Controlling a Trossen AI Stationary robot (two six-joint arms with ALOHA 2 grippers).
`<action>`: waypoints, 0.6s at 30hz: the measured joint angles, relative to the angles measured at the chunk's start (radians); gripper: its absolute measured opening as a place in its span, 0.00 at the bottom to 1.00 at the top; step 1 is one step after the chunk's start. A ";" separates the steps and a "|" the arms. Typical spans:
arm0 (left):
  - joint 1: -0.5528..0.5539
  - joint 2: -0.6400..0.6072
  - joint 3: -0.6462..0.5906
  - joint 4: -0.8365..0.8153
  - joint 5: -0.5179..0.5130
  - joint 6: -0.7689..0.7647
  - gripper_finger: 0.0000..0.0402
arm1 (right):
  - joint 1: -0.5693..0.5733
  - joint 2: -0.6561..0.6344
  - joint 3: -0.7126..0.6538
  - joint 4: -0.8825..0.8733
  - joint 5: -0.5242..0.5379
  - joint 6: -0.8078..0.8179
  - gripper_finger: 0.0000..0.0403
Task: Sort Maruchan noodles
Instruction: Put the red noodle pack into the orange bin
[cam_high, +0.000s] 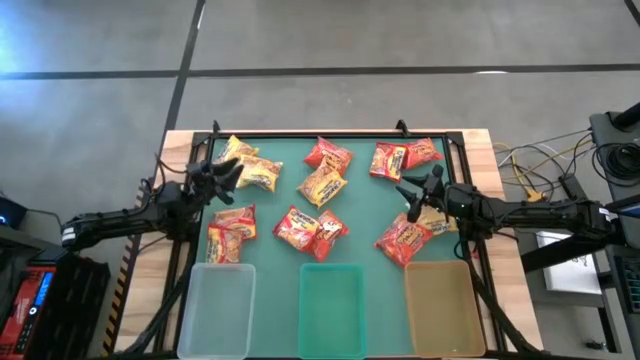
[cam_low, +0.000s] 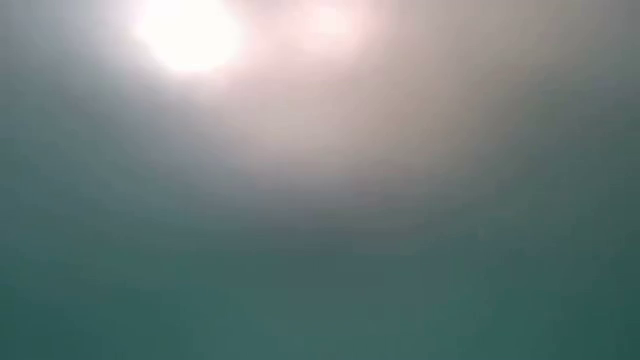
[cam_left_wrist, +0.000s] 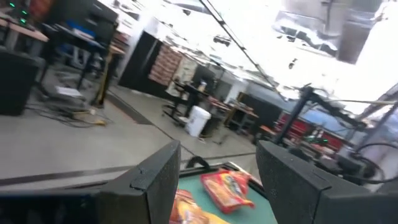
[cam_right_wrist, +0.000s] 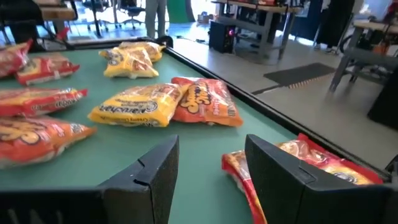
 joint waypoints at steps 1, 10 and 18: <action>0.000 0.001 0.000 0.001 -0.011 0.010 0.48 | 0.000 0.000 0.000 0.001 0.000 -0.013 0.44; 0.000 0.001 0.000 0.079 -0.018 0.065 0.48 | 0.000 0.000 0.000 0.174 0.141 -0.153 0.44; 0.000 0.011 0.000 0.093 -0.018 0.152 0.48 | 0.000 0.000 0.000 0.266 0.170 -0.228 0.44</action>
